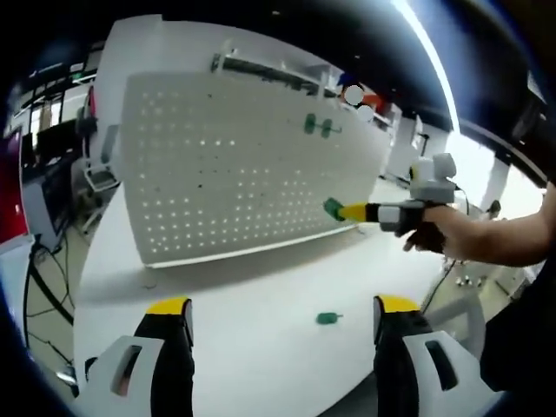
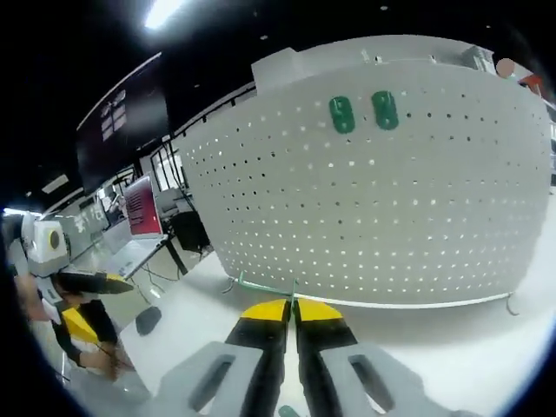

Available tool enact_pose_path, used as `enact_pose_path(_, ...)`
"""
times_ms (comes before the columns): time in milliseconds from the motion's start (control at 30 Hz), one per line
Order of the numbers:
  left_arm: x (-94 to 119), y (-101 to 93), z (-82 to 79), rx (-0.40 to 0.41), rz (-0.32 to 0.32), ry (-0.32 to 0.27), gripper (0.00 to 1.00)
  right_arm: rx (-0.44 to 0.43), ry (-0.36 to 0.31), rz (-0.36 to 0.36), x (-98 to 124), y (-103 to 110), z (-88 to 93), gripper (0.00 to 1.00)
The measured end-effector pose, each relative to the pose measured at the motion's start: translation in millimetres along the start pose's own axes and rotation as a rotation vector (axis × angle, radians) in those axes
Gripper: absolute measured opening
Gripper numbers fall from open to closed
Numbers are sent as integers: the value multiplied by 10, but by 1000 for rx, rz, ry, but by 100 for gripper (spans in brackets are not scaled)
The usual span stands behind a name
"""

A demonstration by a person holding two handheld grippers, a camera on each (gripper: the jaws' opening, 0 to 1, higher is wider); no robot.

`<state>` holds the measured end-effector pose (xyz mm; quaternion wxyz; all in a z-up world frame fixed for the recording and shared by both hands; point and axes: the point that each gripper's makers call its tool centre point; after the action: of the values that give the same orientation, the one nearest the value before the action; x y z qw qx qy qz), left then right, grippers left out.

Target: Insert the hook assembly into the mounting plate slot until the hook locks in place.

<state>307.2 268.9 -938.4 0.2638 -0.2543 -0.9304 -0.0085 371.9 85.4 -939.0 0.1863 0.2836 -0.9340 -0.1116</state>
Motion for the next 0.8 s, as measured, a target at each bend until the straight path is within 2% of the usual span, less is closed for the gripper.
enact_pose_path(200,-85,-6,-51,31,30,-3,86,-46,-9,-59,68,157,130,0)
enact_pose_path(267,-101,-19,-78,50,44,-9,85,-79,-32,-105,56,243,132,0)
enact_pose_path(333,-108,-40,-110,75,65,-18,84,-69,-21,-124,54,284,171,0)
enact_pose_path(467,-119,-55,-142,104,89,-27,81,-180,-78,-235,14,479,155,0)
enact_pose_path(533,-127,-70,-162,107,106,-41,79,-161,-79,-288,-8,582,164,0)
enact_pose_path(567,-130,-87,-166,110,120,-44,79,-132,-57,-322,-22,660,200,0)
enact_pose_path(600,-137,-114,-157,125,141,-35,78,-110,-47,-328,-29,687,218,0)
enact_pose_path(667,-147,-146,-135,130,170,-22,72,-147,-62,-386,-38,817,206,0)
enact_pose_path(733,-155,-182,-119,139,196,-14,65,-174,-74,-421,-42,893,198,0)
enact_pose_path(800,-165,-213,-124,169,220,-11,62,-181,-75,-449,-48,952,207,0)
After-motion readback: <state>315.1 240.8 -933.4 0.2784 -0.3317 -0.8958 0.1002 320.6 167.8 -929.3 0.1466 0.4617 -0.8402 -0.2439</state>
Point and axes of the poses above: the point that each gripper's makers call its tool centre point, and the gripper's own axes: x roughly backward along the fingers, y roughly to its left, z roughly out of its underside, and after that the axes turned 13 degrees about -z, right-handed
